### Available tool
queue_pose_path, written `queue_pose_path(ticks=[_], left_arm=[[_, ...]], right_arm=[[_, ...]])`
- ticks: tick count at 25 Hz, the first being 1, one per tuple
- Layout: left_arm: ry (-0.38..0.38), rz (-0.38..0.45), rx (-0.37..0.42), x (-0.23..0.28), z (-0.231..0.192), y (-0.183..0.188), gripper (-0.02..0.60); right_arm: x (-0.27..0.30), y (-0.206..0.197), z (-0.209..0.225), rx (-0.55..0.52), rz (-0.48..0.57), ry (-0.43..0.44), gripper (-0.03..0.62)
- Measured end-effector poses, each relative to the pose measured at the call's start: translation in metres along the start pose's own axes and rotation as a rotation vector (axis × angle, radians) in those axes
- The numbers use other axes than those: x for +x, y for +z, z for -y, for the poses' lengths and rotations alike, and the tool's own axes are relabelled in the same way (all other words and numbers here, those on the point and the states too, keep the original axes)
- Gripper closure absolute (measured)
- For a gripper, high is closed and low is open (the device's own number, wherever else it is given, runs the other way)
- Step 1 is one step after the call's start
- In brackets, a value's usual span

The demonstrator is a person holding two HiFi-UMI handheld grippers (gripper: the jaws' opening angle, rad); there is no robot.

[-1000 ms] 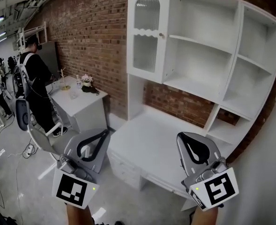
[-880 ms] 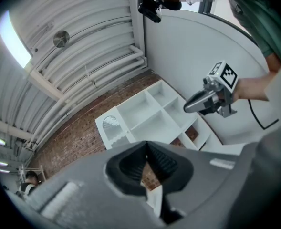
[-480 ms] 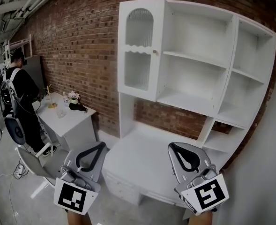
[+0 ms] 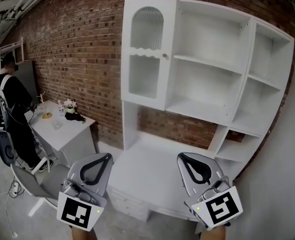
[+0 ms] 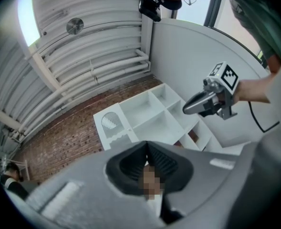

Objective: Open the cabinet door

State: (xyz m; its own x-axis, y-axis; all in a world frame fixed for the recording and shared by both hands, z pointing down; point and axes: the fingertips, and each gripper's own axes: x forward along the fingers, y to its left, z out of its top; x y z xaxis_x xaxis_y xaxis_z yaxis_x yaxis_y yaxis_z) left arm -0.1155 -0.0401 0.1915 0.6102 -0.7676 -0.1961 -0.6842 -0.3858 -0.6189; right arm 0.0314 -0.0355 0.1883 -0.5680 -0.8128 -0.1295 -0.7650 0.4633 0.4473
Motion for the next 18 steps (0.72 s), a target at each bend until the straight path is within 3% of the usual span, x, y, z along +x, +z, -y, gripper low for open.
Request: queue_pose_path(ticks=[18], left_arm=[[0.065,-0.072,0.013,0.105,0.008,-0.025,0.58]], right_arm=[[0.054,-0.057,0.095,0.034,0.053,0.081,0.586]])
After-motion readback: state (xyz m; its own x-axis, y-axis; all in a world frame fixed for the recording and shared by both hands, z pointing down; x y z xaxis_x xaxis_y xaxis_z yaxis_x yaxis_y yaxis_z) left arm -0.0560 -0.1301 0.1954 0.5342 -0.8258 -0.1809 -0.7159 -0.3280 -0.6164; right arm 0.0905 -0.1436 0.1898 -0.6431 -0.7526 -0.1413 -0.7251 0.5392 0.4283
